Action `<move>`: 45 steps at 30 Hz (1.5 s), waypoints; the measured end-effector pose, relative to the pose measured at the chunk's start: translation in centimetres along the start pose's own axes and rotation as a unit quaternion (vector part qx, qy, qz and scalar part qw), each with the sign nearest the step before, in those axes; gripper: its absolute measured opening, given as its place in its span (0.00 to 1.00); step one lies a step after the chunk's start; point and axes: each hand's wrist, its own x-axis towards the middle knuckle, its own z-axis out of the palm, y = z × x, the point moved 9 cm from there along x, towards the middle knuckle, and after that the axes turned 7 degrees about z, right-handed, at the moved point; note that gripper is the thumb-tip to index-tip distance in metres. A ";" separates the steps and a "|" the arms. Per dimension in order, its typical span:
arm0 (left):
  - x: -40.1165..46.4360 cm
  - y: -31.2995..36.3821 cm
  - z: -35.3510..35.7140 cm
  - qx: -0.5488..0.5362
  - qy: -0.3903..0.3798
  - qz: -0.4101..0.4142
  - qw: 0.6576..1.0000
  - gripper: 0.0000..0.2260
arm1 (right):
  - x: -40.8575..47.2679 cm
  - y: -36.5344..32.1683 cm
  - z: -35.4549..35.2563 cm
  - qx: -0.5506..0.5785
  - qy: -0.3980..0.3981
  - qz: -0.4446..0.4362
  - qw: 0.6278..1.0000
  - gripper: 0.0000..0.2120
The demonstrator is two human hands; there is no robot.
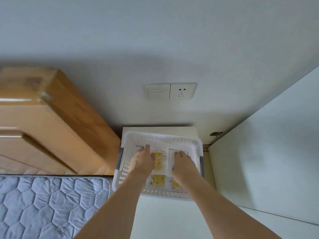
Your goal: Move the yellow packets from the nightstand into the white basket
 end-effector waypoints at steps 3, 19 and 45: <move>-5.3 2.5 -5.6 0.034 0.048 0.043 0.997 0.18 | -4.3 -2.7 -5.3 0.015 0.040 -0.042 0.998 0.22; -39.6 -5.3 -25.8 0.097 0.380 -0.137 0.910 0.22 | -30.4 -25.4 -13.1 -0.088 0.058 -0.387 0.916 0.19; -142.1 -4.0 6.9 0.057 0.509 -0.710 0.483 0.22 | -121.5 -17.6 32.1 -0.212 -0.170 -0.849 0.452 0.22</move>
